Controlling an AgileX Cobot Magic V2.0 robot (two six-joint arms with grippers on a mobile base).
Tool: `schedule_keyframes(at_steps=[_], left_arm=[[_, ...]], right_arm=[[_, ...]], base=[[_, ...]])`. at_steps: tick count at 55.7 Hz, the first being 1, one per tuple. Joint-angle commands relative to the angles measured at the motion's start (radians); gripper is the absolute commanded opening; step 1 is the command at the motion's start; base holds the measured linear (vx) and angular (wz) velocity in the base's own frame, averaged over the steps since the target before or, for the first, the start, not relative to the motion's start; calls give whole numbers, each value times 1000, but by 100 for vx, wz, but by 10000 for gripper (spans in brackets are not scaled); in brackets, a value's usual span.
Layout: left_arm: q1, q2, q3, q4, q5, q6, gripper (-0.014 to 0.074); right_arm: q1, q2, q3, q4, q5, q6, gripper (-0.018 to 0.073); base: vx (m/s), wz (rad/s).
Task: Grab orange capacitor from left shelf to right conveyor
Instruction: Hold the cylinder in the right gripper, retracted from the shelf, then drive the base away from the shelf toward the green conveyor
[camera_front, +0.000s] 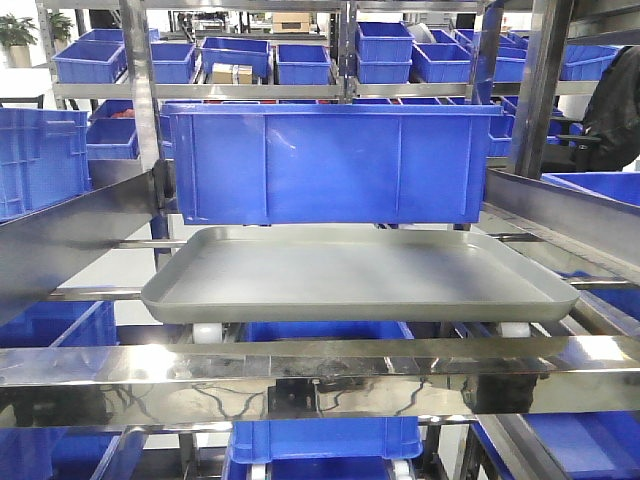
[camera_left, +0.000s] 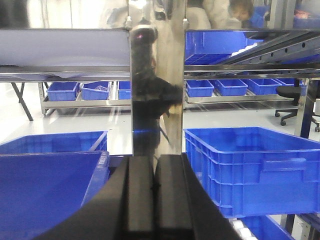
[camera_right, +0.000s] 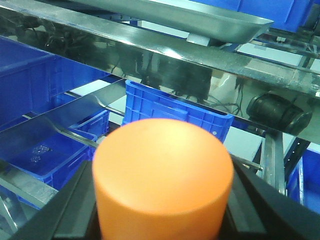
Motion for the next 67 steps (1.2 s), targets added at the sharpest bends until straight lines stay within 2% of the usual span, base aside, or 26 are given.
schedule_keyframes(at_steps=[1, 37, 67], left_arm=[[-4, -11, 32, -7, -83, -1, -6], [-4, -11, 32, -7, -83, -1, -6], [-4, -11, 32, -7, -83, -1, -6]], right_arm=[[2, 6, -28, -16, -83, -4, 344], [2, 6, -28, -16, -83, -4, 344], [2, 6, -28, -15, -83, -4, 344]], base=[[0, 0], [-1, 5], [-10, 40]])
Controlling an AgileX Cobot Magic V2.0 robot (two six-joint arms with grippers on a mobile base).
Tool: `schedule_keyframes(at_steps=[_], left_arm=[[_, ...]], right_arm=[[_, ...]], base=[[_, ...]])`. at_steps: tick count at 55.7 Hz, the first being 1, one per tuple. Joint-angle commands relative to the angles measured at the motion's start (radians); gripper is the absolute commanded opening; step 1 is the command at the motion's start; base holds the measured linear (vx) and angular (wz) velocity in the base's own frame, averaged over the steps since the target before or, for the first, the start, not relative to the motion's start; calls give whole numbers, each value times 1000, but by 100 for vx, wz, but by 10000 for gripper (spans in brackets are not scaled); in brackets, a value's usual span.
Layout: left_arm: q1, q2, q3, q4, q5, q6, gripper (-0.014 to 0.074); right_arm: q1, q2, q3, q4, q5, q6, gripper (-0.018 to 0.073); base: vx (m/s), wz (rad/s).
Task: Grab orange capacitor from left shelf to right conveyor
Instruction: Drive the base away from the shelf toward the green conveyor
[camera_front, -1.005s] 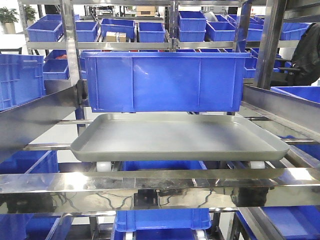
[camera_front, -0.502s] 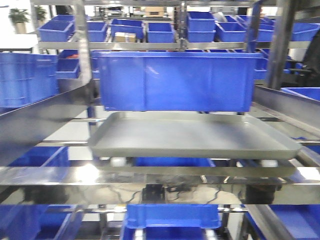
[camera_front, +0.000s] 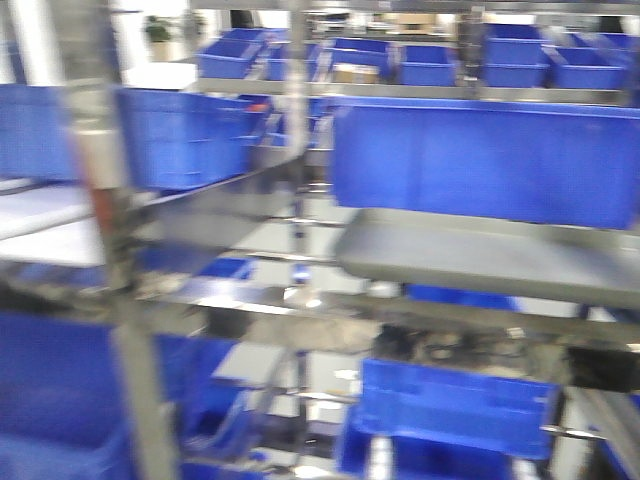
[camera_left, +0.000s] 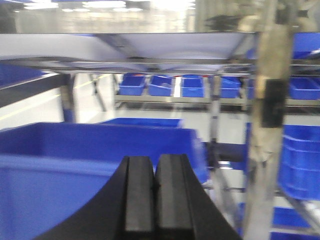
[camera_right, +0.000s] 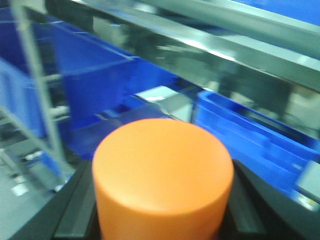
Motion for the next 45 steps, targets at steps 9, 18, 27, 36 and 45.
schedule_keyframes(at_steps=[9, 18, 27, 36, 45], left_arm=[[-5, -11, 32, -7, -83, -1, -6], [-5, -11, 32, -7, -83, -1, -6], [-5, -11, 32, -7, -83, -1, -6], [-5, -11, 32, -7, -83, -1, -6], [-5, -11, 32, -7, -83, -1, -6]], right_arm=[[2, 6, -28, -15, -83, -4, 344], [2, 6, -28, -15, -83, -4, 344], [2, 6, -28, -15, -83, -4, 344], [2, 6, -28, -15, -83, -4, 344], [2, 6, -28, -15, -83, -4, 344]], base=[[-14, 55], [-13, 56], [-12, 56], [-11, 55], [-9, 55]])
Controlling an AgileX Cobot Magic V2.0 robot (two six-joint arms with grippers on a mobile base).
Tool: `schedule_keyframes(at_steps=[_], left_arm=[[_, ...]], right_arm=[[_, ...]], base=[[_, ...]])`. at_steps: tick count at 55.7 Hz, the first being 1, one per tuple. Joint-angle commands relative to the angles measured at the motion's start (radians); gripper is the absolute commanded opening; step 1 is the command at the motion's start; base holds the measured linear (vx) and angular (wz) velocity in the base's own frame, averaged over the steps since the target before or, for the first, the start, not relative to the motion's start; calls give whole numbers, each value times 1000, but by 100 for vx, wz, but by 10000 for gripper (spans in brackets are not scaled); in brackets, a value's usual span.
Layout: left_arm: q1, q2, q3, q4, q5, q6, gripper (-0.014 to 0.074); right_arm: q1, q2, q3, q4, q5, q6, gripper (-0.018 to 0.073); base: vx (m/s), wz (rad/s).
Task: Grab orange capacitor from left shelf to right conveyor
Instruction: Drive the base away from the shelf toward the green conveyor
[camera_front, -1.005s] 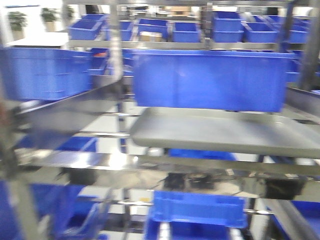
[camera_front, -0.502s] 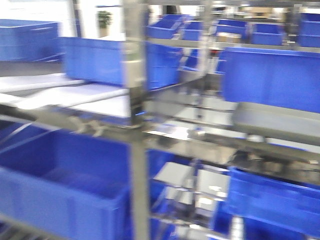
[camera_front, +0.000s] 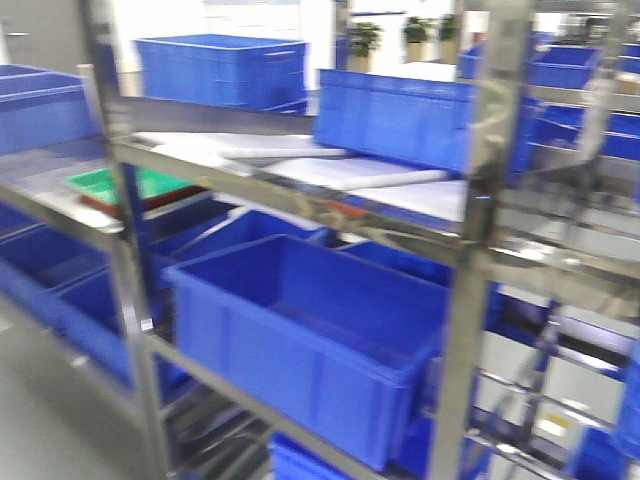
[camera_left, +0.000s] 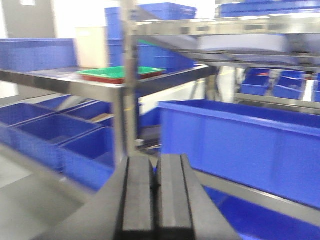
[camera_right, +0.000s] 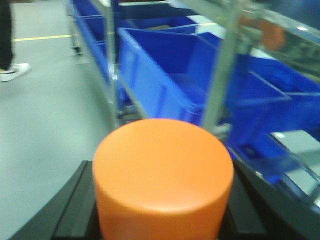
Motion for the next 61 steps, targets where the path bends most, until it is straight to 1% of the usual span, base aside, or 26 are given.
schedule_keyframes(at_steps=[1, 40, 61], left_arm=[[-5, -11, 32, -7, -83, -1, -6], [-4, -11, 32, -7, -83, -1, -6], [-4, -11, 32, -7, -83, -1, -6]], right_arm=[[2, 6, -28, -15, -83, -4, 344], [2, 6, -28, -15, -83, -4, 344], [2, 6, -28, -15, -83, -4, 344]], base=[[-8, 56], [-4, 68], [9, 43]])
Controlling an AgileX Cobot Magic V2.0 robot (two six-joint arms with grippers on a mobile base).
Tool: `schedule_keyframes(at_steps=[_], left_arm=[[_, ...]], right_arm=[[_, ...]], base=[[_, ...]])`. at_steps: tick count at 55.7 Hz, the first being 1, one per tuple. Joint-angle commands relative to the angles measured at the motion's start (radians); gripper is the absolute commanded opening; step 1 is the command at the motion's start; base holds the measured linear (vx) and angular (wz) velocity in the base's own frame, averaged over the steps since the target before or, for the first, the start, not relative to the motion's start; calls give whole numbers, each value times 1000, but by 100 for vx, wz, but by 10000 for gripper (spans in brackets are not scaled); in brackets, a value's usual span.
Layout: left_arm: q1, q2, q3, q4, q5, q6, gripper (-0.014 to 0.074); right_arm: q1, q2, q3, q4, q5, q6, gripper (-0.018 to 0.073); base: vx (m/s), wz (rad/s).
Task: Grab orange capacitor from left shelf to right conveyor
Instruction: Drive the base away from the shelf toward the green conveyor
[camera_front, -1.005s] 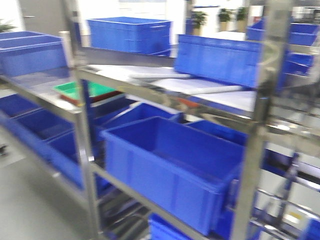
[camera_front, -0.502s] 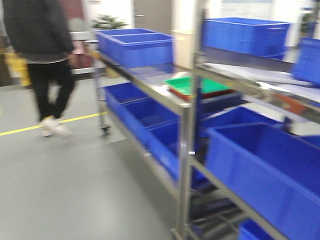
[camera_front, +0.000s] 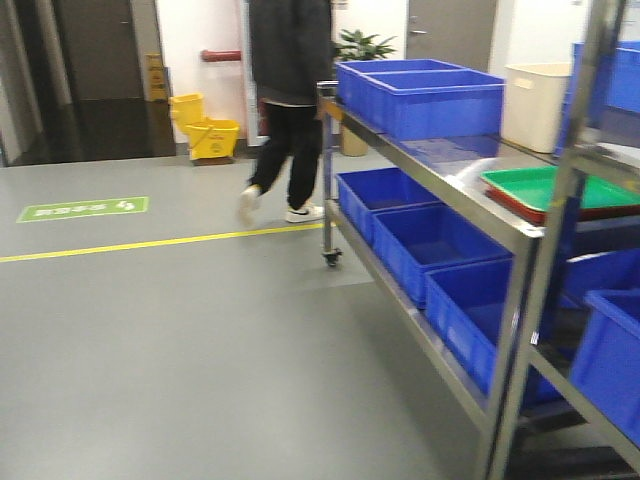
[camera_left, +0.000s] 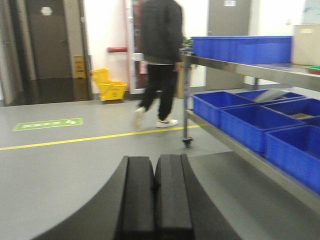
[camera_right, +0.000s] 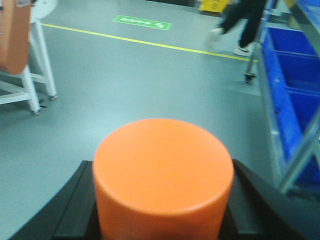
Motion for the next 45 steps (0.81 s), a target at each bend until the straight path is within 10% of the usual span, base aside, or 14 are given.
schedule_keyframes(at_steps=[1, 45], left_arm=[[-4, -11, 32, -7, -83, -1, -6], [-4, -12, 32, -7, -83, -1, -6]], right_arm=[[2, 6, -28, -15, -83, -4, 344], [2, 2, -28, -14, -82, -4, 344]], base=[[14, 39], [24, 26]])
